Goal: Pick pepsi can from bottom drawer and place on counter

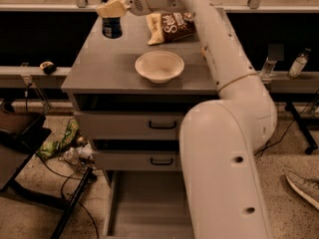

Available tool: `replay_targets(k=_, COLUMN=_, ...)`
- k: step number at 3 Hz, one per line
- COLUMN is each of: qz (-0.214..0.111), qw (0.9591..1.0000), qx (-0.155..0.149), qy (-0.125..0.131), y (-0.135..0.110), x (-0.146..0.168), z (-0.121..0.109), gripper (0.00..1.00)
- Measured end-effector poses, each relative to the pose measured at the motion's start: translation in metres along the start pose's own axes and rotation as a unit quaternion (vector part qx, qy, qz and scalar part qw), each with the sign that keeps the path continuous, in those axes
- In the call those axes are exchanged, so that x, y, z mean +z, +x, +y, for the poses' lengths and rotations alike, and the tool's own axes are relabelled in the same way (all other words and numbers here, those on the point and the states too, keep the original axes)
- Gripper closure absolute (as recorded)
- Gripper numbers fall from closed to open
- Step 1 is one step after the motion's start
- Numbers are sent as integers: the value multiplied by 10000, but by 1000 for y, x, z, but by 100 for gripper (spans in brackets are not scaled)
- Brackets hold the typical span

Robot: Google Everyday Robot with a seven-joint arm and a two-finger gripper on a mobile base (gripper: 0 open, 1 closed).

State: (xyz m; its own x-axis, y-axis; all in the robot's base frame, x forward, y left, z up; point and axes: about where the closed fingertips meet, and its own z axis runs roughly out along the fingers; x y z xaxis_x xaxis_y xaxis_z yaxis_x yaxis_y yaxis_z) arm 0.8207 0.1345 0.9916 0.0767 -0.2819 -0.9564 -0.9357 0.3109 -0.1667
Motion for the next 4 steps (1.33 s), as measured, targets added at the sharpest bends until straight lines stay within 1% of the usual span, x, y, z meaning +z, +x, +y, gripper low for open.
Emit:
replay_targets(k=1, qz=265, qw=9990, qx=365, qy=3, y=60, x=37, z=-12, gripper=100)
replay_targets(k=2, qz=442, qw=9978, qx=496, qy=30, y=79, x=45, z=-17, gripper=97)
replay_targets(k=4, qz=442, qw=9978, qx=496, qy=30, y=74, x=44, z=-18, gripper=52)
